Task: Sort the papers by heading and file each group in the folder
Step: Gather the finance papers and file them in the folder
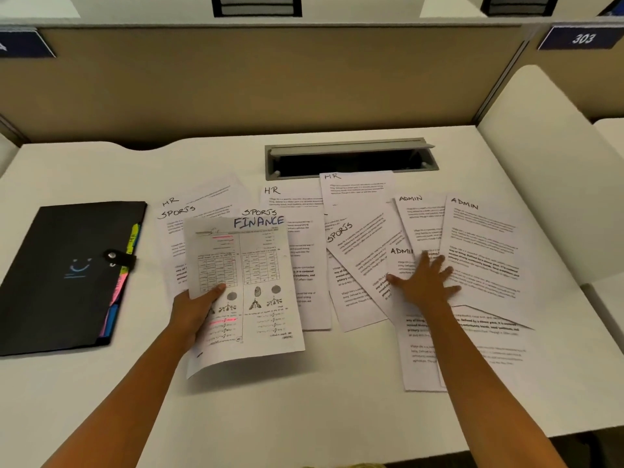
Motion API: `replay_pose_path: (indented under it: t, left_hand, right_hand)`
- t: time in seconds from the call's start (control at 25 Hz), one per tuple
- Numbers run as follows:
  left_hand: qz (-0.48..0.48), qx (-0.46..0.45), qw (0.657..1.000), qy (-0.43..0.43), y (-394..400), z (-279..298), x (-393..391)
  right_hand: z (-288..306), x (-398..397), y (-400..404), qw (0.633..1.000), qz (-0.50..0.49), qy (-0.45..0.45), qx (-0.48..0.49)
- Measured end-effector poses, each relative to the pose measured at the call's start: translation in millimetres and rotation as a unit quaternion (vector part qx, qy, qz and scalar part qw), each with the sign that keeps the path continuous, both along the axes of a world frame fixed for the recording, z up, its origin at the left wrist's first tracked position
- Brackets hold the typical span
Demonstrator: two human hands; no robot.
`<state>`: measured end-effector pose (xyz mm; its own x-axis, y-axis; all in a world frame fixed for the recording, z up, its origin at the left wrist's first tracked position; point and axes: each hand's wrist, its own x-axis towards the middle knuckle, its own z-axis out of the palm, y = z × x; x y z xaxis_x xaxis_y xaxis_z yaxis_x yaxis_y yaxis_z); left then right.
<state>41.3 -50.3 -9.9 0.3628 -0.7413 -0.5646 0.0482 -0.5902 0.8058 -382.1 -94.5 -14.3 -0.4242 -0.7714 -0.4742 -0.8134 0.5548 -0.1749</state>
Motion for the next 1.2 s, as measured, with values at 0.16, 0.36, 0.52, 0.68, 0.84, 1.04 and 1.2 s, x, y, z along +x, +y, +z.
replay_pose_path:
  t: [0.16,0.36,0.52,0.68,0.84,1.04,1.2]
  left_hand:
    - [0.0,0.008,1.0,0.007,2,-4,2]
    - [-0.006,0.0,1.0,-0.019,7,-6,13]
    - [0.005,0.012,1.0,-0.016,11,-10,27]
    - [0.015,0.014,1.0,-0.001,11,-11,26]
    - [0.0,0.003,0.999,0.032,16,-5,3]
    - [-0.002,-0.006,0.997,0.075,21,1,-20]
    - [0.001,-0.032,0.995,0.09,25,12,-24]
  right_hand:
    - [-2,60,5,0.986,0.109,-0.054,-0.11]
    - [-33,99,22,0.966,0.234,0.001,-0.114]
    - [-36,75,22,0.981,0.16,0.029,-0.11]
    - [-35,69,21,0.981,0.155,0.019,-0.118]
    - [-37,69,22,0.982,0.146,0.021,-0.12]
    - [-31,75,10,0.987,0.099,-0.018,-0.125]
    - [-9,100,8,0.936,0.013,-0.166,-0.31]
